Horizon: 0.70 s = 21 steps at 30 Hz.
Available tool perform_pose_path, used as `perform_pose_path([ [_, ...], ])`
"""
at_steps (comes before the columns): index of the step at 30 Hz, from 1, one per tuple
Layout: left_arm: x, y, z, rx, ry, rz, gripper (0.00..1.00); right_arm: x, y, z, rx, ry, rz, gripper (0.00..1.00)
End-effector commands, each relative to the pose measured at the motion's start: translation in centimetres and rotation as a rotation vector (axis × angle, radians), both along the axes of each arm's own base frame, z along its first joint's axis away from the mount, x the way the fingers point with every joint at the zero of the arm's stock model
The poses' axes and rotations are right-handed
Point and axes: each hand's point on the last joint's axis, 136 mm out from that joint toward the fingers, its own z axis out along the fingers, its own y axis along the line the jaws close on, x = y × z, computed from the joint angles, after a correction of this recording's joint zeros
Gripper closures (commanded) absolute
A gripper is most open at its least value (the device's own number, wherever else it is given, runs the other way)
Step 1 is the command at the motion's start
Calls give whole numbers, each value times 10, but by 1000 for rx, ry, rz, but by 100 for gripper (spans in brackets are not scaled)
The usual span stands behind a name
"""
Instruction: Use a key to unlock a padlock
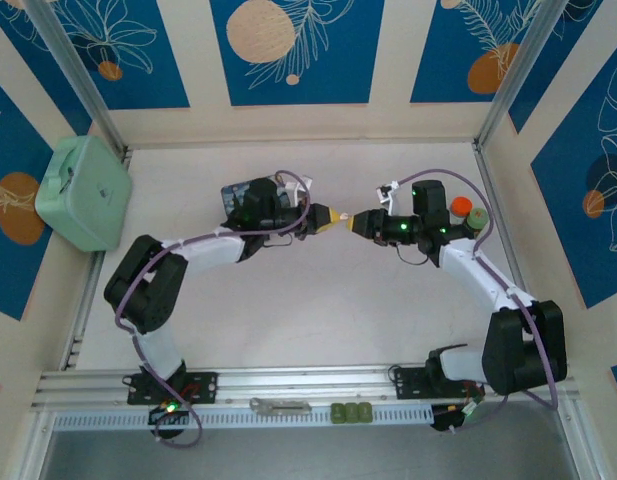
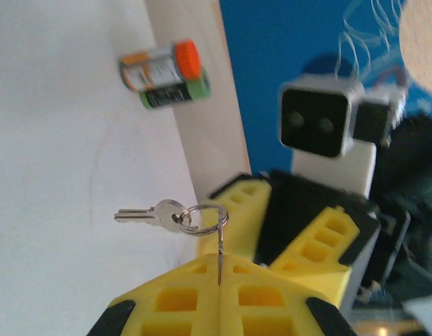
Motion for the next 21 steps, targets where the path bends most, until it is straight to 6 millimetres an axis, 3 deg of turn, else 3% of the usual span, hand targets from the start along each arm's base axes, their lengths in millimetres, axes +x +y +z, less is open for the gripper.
perform_pose_path([
  [1,-34,0,-4,46,-26,-231,100,-10,11,13,58,-69,138,61],
  [7,-53,27,-23,331,-112,-304,100,-3,-2,24,33,-126,100,61],
  [13,-51,29,-23,344,-112,-314,100,3,-13,21,-11,-113,60,59],
  [21,-55,25,-2,286,-185,-371,100,-23,36,16,91,-106,279,64],
])
